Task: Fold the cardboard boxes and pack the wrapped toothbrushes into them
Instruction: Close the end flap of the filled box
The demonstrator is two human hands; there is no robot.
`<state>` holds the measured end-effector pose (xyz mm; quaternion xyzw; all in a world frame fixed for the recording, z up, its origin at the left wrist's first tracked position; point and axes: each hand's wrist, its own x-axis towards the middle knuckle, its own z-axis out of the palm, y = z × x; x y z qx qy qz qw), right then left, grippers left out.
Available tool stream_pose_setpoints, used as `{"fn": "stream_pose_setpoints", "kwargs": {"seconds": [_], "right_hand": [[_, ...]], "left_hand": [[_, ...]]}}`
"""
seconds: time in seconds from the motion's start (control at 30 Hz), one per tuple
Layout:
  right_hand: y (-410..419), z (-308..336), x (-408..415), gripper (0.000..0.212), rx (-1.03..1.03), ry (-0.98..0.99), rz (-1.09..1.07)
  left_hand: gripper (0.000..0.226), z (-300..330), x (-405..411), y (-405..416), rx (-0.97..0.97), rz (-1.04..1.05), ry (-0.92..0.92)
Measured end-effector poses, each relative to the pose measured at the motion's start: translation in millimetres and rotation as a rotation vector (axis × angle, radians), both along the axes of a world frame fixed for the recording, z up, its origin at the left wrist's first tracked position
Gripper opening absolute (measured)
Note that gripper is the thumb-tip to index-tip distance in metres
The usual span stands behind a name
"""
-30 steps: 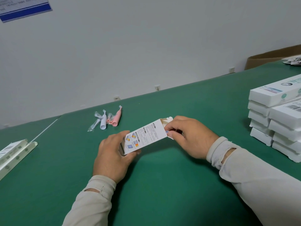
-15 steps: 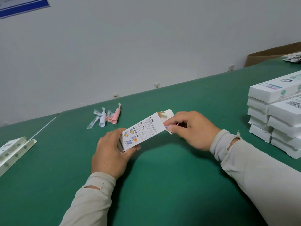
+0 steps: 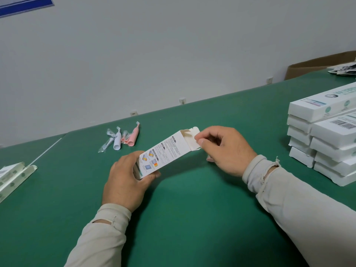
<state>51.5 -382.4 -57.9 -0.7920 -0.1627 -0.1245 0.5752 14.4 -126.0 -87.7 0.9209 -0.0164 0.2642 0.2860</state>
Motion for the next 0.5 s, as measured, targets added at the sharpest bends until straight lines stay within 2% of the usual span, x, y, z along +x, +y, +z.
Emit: {"fn": "stream_pose_setpoints", "kwargs": {"seconds": [0.13,0.27,0.5], "right_hand": [[2.2,-1.0,-3.8,0.012,-0.070,-0.123,0.005],[-1.9,-0.7,-4.3,0.019,-0.155,-0.083,0.100],[1.9,2.9,-6.8,0.020,-0.139,-0.104,0.159]], "left_hand": [[0.049,-1.0,1.8,1.8,-0.002,0.008,-0.013],[0.049,-1.4,1.4,0.2,-0.025,-0.017,-0.020],[0.048,-3.1,3.1,0.1,-0.070,-0.035,-0.018]]}}
